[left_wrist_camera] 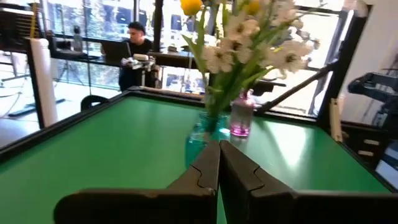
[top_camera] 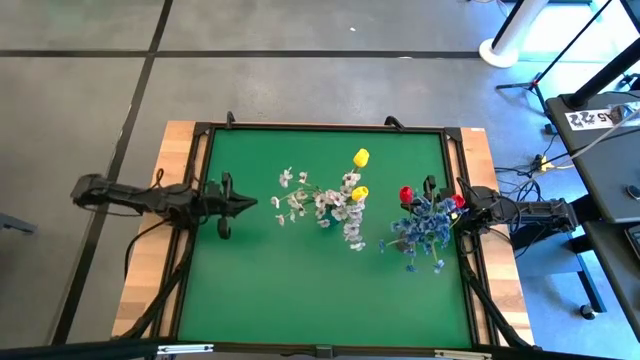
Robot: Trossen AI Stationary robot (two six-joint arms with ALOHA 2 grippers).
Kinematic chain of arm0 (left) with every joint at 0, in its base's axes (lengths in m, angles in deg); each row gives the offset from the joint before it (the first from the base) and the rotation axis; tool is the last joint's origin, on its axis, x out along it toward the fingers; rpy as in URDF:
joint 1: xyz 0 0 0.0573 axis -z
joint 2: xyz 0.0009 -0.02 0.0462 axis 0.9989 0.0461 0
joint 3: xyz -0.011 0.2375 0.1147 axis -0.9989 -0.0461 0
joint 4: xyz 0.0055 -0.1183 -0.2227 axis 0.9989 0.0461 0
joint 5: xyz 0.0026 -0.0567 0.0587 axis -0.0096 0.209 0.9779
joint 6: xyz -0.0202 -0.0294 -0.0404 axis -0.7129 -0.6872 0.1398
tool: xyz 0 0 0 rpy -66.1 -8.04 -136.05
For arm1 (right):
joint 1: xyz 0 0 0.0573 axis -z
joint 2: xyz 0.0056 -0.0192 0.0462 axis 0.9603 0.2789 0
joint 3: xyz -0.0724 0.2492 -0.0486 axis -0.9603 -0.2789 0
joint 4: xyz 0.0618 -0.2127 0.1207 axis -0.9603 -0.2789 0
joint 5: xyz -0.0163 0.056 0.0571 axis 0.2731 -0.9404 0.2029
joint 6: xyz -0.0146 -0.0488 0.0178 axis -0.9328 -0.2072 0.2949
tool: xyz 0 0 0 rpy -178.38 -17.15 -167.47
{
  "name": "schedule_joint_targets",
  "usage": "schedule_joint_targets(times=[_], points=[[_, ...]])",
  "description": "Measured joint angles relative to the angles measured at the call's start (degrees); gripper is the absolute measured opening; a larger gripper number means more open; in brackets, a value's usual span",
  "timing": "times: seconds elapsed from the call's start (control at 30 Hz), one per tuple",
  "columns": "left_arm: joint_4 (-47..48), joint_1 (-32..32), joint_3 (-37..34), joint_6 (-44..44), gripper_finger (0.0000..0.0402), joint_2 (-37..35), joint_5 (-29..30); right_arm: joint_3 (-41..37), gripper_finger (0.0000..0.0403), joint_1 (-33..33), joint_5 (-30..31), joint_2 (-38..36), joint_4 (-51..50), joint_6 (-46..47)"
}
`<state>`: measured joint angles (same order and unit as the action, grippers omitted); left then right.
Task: Sort flowers into vase by color
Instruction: Return to Home Position
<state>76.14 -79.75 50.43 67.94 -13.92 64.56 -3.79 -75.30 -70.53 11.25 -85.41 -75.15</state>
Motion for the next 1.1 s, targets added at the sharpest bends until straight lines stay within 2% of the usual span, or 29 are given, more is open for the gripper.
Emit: schedule_joint_targets(times=[0.17, 0.37, 0.57, 0.7, 0.83, 1.1], points=[[2.48, -6.90, 0.00, 0.84, 0.0001, -1.36, -4.95, 0.00, 0.0018, 0.01, 0.01, 0.00, 0.01, 0.00], [4.81, -9.60, 0.04, 0.29, 0.0001, -4.49, -7.01, 0.00, 0.0018, 0.00, -0.01, 0.00, 0.02, 0.00], [20.07, -9.59, 3.35, 0.47, 0.0001, -11.62, -7.08, 0.00, 0.0018, -0.01, -0.01, 0.00, 0.02, 0.00], [19.71, -9.56, 3.23, -0.25, 0.0001, -11.65, -9.81, 0.00, 0.0018, 0.01, 0.00, 0.00, 0.04, 0.00], [15.53, -9.57, 1.84, -1.66, 0.0001, -11.21, -12.58, -0.01, 0.0018, 0.01, 0.01, -0.01, 0.06, 0.00], [13.43, -9.59, 1.12, -2.91, 0.0001, -11.13, -12.76, 0.00, 0.0018, 0.01, 0.00, 0.00, 0.04, -0.01]])
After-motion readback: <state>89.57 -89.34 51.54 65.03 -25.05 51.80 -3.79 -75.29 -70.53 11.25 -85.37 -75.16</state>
